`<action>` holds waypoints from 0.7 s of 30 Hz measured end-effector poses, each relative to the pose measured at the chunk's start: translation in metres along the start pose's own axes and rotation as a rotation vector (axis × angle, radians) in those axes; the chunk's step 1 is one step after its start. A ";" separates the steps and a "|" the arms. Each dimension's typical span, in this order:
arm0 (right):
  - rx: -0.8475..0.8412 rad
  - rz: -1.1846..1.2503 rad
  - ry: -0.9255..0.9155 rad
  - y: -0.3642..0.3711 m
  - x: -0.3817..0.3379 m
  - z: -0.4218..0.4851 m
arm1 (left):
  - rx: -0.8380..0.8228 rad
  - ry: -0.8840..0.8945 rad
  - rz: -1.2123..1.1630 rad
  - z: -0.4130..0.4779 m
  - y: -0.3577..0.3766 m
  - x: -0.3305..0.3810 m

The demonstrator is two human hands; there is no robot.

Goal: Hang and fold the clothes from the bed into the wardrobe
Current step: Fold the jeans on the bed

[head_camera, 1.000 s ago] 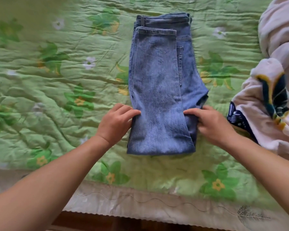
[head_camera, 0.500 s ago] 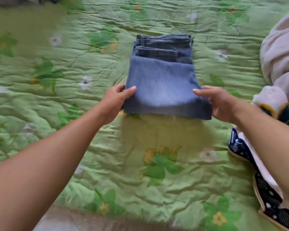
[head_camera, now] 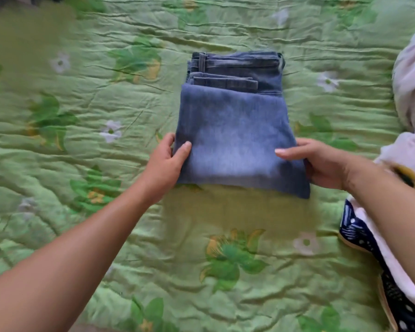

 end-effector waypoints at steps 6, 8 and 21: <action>0.143 -0.088 0.065 0.006 0.032 -0.002 | -0.029 -0.083 0.007 -0.029 -0.001 -0.019; 0.179 -0.112 0.058 0.011 0.045 -0.009 | -0.043 -0.114 -0.012 -0.045 0.001 -0.027; 0.378 -0.236 -0.137 0.050 0.071 -0.081 | -0.049 -0.160 0.059 -0.119 0.004 -0.024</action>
Point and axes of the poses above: each hand's wrist, its own z-axis towards the middle knuckle, its own y-axis out of the palm, x = y × z, the point moved 10 cm from there along z, towards the middle knuckle, and after that the axes turned 2 degrees about -x, right-handed, at the moved point
